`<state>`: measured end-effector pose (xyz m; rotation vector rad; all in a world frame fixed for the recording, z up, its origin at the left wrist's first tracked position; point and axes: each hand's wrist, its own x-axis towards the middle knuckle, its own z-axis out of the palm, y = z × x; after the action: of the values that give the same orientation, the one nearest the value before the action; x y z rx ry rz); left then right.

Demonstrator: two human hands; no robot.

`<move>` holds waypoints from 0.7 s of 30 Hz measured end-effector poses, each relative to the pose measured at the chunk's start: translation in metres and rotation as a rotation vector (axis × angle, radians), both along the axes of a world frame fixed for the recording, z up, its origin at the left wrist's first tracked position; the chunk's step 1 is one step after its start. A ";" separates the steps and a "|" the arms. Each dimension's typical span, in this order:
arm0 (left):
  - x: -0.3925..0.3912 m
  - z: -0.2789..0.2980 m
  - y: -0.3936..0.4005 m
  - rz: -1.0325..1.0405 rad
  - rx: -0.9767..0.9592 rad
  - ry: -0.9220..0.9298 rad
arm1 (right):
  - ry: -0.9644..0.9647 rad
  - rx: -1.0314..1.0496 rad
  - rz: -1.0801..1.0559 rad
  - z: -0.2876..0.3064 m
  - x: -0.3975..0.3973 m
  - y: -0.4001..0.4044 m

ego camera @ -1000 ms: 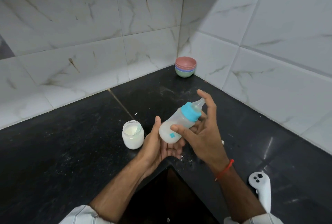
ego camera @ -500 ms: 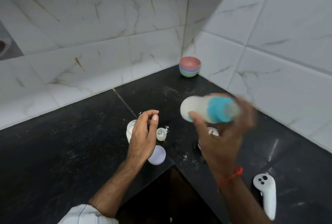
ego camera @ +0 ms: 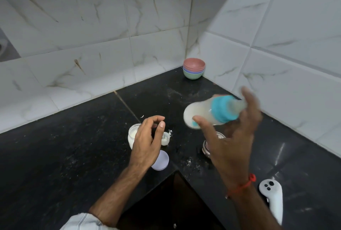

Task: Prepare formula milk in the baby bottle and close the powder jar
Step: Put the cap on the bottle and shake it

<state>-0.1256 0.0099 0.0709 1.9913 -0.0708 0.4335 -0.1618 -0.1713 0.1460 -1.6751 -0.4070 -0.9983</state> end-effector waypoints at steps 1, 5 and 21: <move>0.001 -0.001 0.000 0.004 -0.026 0.023 | -0.058 0.028 -0.001 -0.001 0.002 0.000; 0.000 -0.004 -0.004 -0.016 -0.059 0.029 | 0.200 -0.169 -0.002 -0.025 0.009 0.002; 0.007 -0.006 -0.001 -0.012 -0.067 0.011 | -0.073 0.045 0.008 -0.014 0.020 0.003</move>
<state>-0.1184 0.0084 0.0654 1.9267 -0.0610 0.4119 -0.1422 -0.1679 0.1319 -1.5989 -0.4361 -1.0572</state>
